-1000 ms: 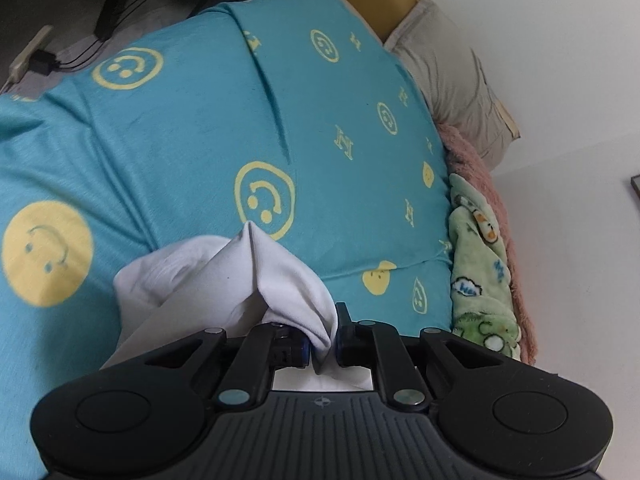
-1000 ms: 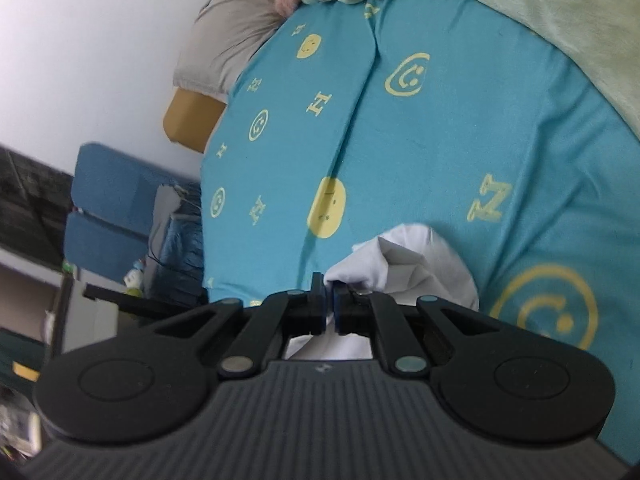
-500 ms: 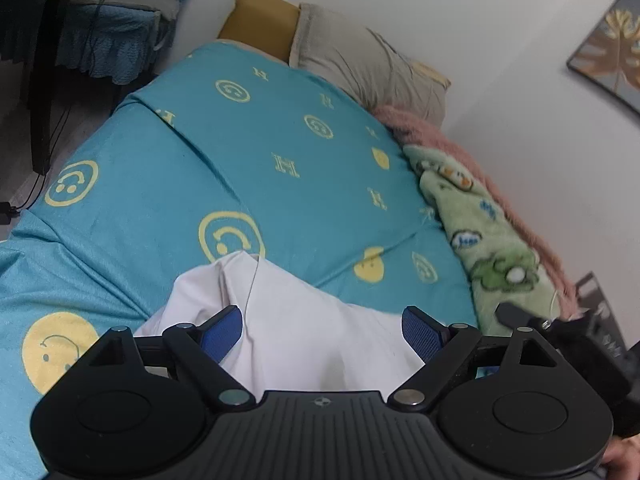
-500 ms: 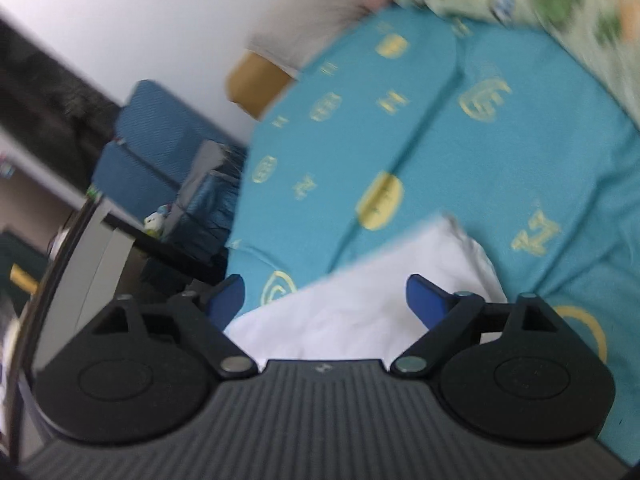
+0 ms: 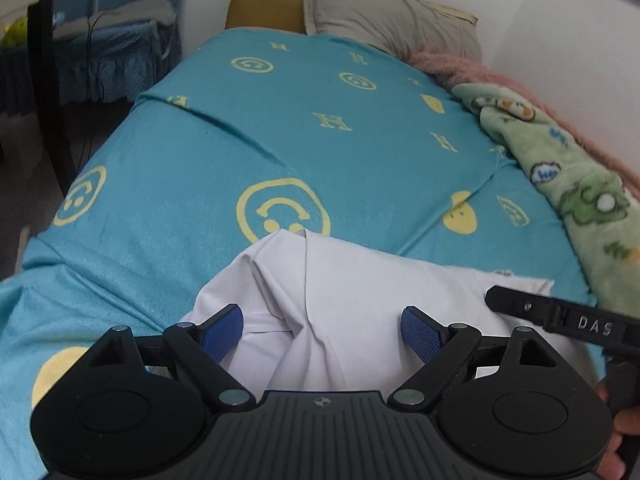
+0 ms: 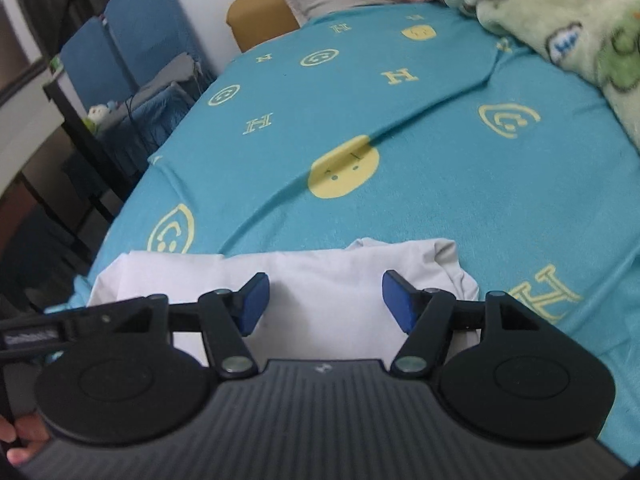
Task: Fold clothes
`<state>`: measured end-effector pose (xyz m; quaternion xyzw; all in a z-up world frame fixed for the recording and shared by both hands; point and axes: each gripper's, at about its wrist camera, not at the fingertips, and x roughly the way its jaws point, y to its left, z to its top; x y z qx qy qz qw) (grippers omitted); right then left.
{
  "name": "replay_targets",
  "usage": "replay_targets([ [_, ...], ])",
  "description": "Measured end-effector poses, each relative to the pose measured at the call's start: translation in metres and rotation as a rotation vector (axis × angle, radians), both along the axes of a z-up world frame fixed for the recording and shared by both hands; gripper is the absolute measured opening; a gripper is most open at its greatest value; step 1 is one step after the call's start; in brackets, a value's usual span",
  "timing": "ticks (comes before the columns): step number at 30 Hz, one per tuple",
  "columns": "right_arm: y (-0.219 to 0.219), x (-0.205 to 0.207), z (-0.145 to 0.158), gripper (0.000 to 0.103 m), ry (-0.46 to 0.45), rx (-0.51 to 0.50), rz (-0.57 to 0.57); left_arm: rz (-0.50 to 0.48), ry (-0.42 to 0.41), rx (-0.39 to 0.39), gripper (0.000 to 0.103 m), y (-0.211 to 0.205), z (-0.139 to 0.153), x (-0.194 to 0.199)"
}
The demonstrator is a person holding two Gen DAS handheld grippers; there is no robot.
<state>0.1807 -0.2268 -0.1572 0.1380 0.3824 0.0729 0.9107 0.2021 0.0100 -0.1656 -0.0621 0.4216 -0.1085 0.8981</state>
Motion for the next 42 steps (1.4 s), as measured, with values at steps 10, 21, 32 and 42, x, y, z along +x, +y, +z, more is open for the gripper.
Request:
replay_targets([
  [10, 0.006, -0.052, 0.031, 0.065, 0.03, -0.081, 0.011, -0.001, -0.024, 0.037, 0.088, 0.002, 0.031, -0.055],
  [21, 0.014, -0.122, 0.056, 0.065, 0.043, -0.041, -0.012, -0.003, 0.046, 0.021, 0.088, 0.006, 0.04, -0.13],
  [32, 0.015, -0.114, 0.021, 0.064, 0.172, -0.06, -0.018, 0.038, 0.122, -0.007, 0.089, 0.013, 0.033, -0.136],
  [42, 0.012, -0.114, 0.021, 0.064, 0.176, -0.04, -0.023, 0.09, 0.135, -0.202, 0.089, 0.037, 0.055, -0.162],
])
